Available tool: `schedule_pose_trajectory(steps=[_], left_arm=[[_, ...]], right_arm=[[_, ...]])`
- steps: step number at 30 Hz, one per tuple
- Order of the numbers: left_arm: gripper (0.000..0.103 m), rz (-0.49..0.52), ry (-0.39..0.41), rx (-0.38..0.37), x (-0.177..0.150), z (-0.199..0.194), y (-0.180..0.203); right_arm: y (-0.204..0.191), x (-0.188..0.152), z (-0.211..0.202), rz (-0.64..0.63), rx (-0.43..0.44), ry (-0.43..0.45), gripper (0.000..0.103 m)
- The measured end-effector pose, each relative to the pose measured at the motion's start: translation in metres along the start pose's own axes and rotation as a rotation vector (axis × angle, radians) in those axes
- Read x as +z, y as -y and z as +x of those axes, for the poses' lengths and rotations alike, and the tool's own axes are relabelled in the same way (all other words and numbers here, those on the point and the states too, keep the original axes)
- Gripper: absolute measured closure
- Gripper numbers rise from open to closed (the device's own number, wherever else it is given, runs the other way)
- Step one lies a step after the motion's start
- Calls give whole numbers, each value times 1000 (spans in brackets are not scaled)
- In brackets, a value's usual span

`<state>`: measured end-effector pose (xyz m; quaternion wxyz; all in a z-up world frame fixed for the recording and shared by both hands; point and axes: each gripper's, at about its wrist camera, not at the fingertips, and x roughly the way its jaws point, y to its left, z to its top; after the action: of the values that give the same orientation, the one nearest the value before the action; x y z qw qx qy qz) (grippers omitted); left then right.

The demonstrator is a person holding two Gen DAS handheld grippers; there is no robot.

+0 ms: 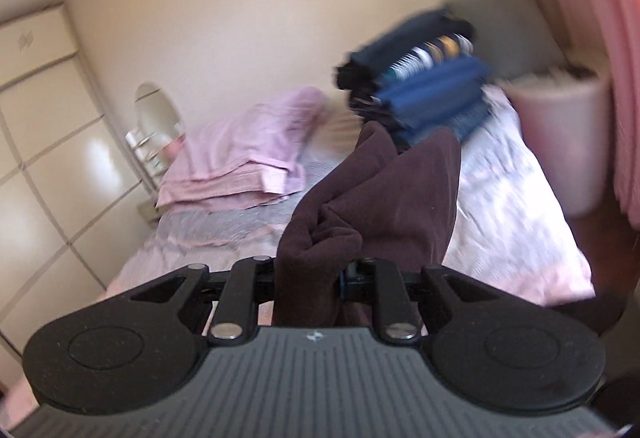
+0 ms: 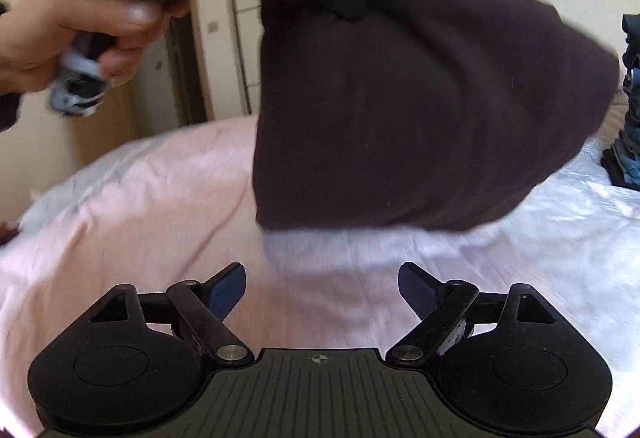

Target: Fold clothes

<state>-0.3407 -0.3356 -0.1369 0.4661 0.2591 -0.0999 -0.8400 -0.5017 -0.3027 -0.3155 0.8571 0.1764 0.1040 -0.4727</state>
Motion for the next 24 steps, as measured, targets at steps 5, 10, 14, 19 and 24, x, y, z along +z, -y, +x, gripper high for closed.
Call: schedule_pose_trajectory(steps=[5,10,14,19,24], left_arm=[[86,-114,-4,6,-4,6,-33],[87,-160,-8,-18,-14,4,-44],[87,-161,15,-22,-17,-5,-42],[88,-243,95,30,-13,-34,-53],[89,-352,185,160,-3,-97,-77]], right_arm=[[-26,26,78,146,-65,74,12],[-49,34,117,280,-175,91,5],[-44,28,123,242,-250,59,15],[-14,49,70,13,-209,31,82],[-16,106,1,-437,-194,72,84]])
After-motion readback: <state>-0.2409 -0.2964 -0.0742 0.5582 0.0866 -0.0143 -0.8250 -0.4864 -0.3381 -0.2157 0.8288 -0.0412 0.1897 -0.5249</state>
